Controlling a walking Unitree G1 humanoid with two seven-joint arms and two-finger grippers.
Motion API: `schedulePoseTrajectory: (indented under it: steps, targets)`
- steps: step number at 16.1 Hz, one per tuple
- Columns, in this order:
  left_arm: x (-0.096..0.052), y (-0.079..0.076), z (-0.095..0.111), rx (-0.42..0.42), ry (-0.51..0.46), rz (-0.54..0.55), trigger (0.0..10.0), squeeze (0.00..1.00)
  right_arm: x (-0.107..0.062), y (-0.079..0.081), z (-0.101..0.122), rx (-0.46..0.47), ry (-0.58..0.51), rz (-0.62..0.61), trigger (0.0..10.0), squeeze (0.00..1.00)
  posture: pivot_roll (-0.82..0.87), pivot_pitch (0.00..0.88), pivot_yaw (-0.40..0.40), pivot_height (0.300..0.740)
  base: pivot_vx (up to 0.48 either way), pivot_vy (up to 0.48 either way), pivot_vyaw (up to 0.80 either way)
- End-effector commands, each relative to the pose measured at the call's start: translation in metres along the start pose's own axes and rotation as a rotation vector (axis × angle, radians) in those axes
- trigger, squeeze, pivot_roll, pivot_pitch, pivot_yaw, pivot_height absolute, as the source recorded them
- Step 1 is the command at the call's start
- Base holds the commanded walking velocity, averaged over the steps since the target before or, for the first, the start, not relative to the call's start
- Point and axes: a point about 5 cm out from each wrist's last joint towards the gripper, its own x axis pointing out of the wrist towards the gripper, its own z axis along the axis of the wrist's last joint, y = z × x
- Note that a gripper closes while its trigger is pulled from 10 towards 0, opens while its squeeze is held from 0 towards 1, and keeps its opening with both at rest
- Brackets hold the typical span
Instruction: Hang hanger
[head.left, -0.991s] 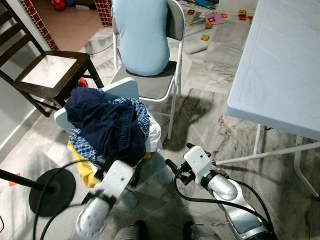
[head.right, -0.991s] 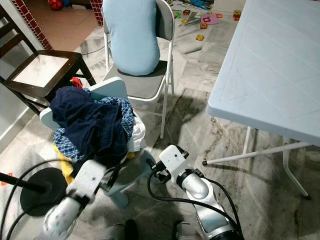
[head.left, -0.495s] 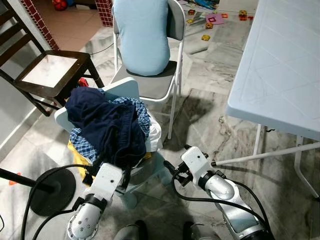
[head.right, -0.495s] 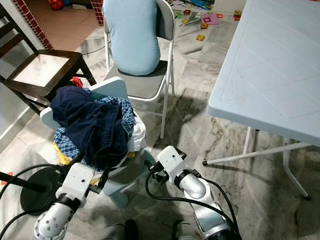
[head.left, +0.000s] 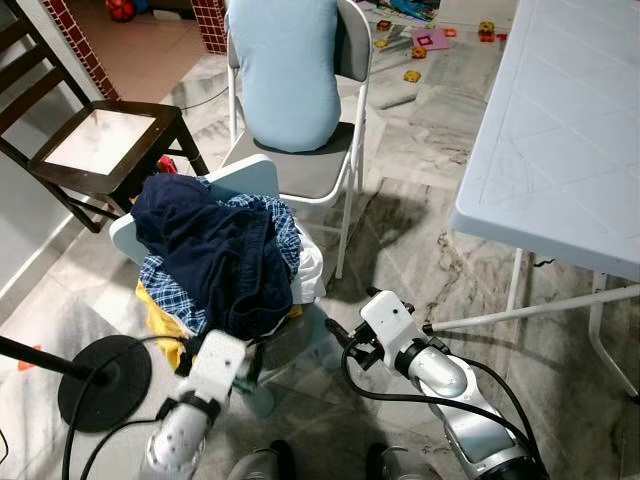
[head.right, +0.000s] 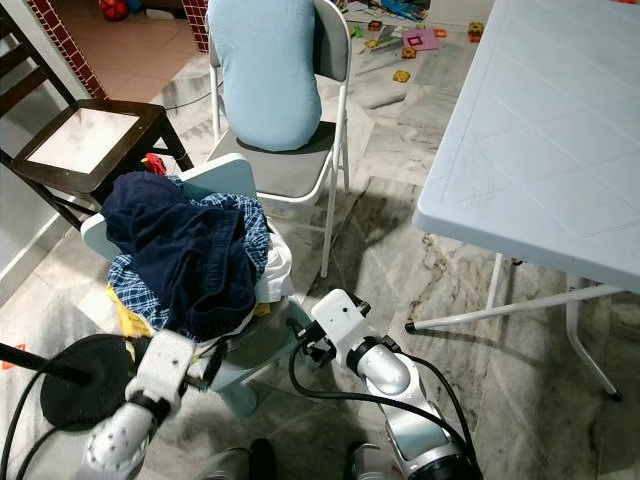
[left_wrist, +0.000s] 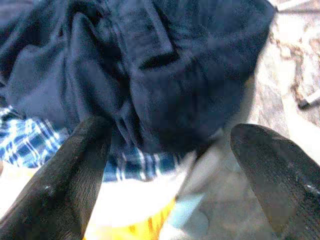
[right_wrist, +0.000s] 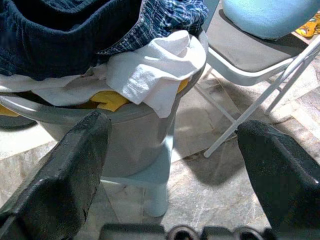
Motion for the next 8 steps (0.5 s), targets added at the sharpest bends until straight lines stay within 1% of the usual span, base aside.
schedulePoseTrajectory:
  steps: [1, 5, 8]
  targets:
    - [0.000, 0.005, -0.004, -0.002, 0.006, 0.026, 10.0, 0.00, -0.001, 0.005, -0.005, 0.006, 0.015, 0.019, 10.0, 0.00, -0.01, 0.209, 0.063, 0.740, 0.000, 0.000, 0.00]
    - [0.007, 0.003, 0.003, 0.000, -0.030, 0.021, 10.0, 0.00, 0.000, 0.005, -0.004, 0.003, 0.012, 0.019, 10.0, 0.00, -0.01, 0.207, 0.064, 0.740, 0.000, 0.000, 0.00]
    - [0.012, 0.000, 0.007, -0.019, -0.030, 0.020, 10.0, 0.00, 0.001, 0.005, -0.004, 0.001, 0.009, 0.020, 10.0, 0.00, -0.02, 0.207, 0.063, 0.740, 0.000, 0.000, 0.00]
